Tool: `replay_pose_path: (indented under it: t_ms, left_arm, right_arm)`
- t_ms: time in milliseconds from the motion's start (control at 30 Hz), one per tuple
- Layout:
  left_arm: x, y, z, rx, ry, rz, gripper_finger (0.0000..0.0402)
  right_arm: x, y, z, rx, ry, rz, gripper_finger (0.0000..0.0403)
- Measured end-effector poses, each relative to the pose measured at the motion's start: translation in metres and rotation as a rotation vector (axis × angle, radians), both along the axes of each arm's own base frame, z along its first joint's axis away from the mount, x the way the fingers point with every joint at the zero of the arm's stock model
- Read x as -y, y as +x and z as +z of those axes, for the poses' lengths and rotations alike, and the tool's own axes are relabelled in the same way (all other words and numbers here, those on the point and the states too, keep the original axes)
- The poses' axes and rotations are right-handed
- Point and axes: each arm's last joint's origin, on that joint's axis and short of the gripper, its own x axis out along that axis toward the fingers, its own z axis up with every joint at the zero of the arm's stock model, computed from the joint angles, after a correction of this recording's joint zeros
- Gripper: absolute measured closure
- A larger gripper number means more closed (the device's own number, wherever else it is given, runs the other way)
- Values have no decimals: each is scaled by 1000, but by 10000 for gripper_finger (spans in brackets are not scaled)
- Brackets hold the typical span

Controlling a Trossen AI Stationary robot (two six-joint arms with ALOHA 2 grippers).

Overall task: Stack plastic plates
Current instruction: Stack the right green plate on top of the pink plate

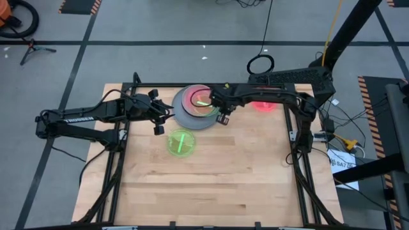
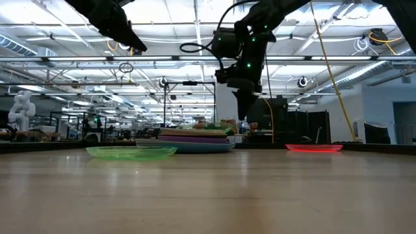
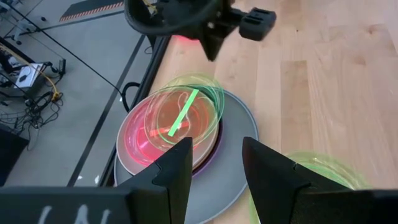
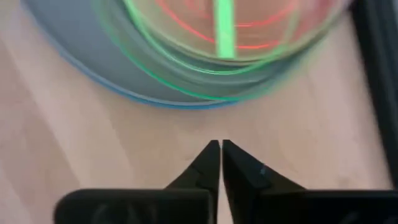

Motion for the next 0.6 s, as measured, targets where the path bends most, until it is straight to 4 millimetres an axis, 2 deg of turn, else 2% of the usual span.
replay_pose_path:
  t_ms: [133,400,600]
  left_arm:
    - [0,0,0,1,-2,1,254]
    - [0,0,0,1,-2,1,254]
    - [0,0,-1,-4,-6,3,254]
  right_arm:
    - [2,8,-6,46,21,43,396]
    - [6,20,-2,163,-52,72,401]
    - [-2,9,-7,83,132,90,402]
